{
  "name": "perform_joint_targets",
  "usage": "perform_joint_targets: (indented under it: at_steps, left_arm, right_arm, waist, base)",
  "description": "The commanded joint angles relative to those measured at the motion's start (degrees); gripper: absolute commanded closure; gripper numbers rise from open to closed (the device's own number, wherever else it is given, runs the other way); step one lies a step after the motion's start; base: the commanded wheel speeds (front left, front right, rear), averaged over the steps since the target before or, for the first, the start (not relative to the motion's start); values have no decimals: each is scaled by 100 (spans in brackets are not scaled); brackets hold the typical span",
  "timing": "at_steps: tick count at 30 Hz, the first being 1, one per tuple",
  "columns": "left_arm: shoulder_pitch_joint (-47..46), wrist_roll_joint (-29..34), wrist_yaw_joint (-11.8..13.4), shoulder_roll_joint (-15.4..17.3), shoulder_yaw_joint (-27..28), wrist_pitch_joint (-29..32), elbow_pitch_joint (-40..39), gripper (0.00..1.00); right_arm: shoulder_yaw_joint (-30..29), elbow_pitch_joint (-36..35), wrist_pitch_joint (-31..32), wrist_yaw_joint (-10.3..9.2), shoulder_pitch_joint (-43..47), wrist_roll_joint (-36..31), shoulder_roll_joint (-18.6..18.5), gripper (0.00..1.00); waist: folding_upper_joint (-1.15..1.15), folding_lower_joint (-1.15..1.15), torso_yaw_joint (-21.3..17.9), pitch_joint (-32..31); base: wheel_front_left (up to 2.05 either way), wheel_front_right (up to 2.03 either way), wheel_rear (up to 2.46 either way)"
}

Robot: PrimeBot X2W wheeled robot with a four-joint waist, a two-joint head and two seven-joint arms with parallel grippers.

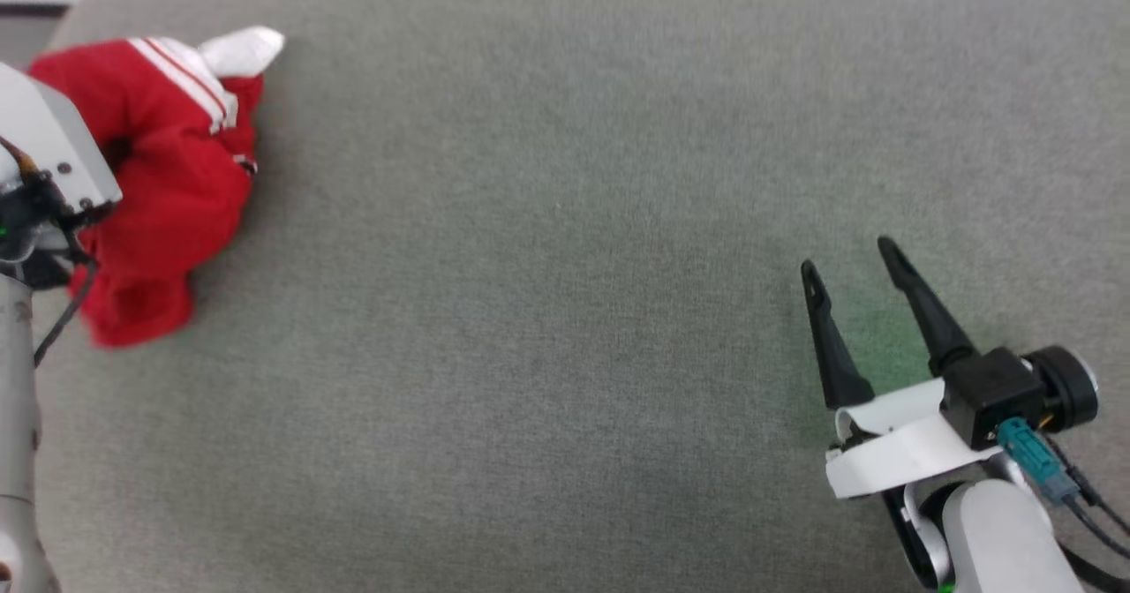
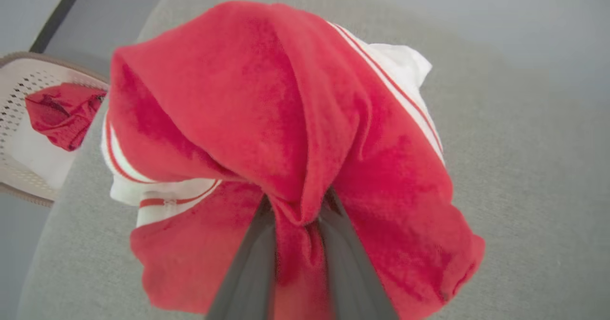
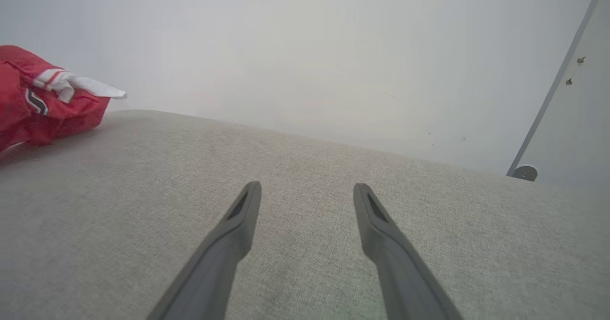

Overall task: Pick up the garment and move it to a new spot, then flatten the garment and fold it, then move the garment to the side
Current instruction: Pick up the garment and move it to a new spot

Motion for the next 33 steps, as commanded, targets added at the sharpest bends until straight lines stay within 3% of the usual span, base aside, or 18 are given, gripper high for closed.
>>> perform_joint_targets:
  at_steps: [1,10,18,33]
  left_arm:
    - [28,71,-57,33,-26,-135,-121,100]
    - [149,233,-242,44,-319,-641,-802,100]
    - [514,161,-278,-152,-536,-360,-1524,100]
    - [1826,-146,284,-680,-863,692,-3635,100]
  right_arm:
    - [-22,41,-7,2,120,84,21,0]
    - [-39,235,-7,2,476,239,93,0]
    - [-247,251,-6,2,684,381,103,0]
    - [-1414,195,-7,1,818,6,100,0]
  waist:
    - [0,0,98,-545]
    - [0,0,193,-1560]
    - [0,0,79,-1982]
    - [0,0,-978,-1863]
  base:
    - [0,0,0]
    - [0,0,0]
    - [0,0,0]
    - [0,0,0]
